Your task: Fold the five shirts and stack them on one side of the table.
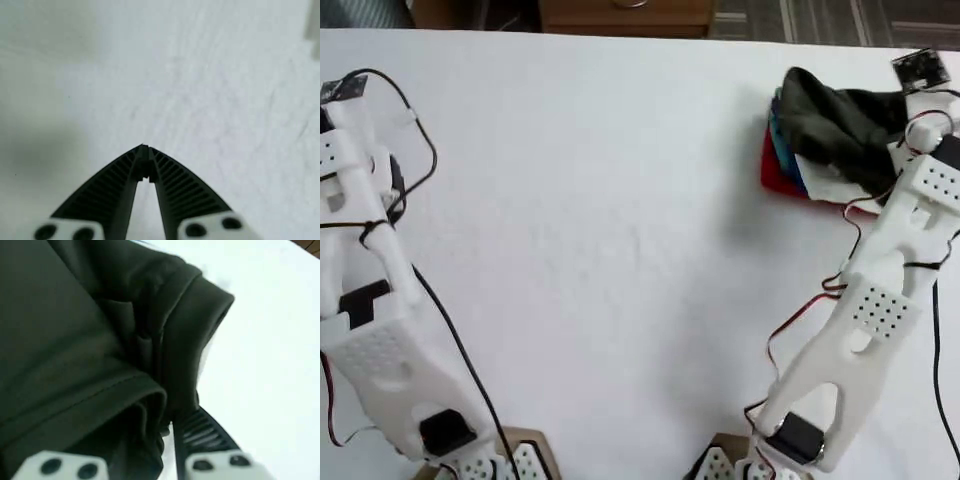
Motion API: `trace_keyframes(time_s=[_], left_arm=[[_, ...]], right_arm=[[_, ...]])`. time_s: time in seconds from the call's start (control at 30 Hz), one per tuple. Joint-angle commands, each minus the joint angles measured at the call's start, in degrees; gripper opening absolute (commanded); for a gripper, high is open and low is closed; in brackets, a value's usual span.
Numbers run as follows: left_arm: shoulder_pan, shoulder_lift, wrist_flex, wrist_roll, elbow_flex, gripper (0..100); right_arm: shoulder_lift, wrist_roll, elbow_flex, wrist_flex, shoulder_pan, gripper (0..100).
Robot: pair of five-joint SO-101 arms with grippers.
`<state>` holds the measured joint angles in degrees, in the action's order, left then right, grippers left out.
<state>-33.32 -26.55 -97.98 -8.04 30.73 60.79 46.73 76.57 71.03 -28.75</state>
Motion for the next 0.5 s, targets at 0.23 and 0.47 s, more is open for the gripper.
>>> trace_keyframes(time_s=[0.23, 0.47], left_arm=[[-0.35, 4.04, 0.09, 0.09, 0.22, 3], [-0.35, 3.78, 0.35, 0.00, 0.22, 3]], right_arm=[[-2.51, -2.11, 5.89, 7.34, 1.80, 22.8], [-7.52, -15.91, 13.01, 7.69, 2.33, 19.3]])
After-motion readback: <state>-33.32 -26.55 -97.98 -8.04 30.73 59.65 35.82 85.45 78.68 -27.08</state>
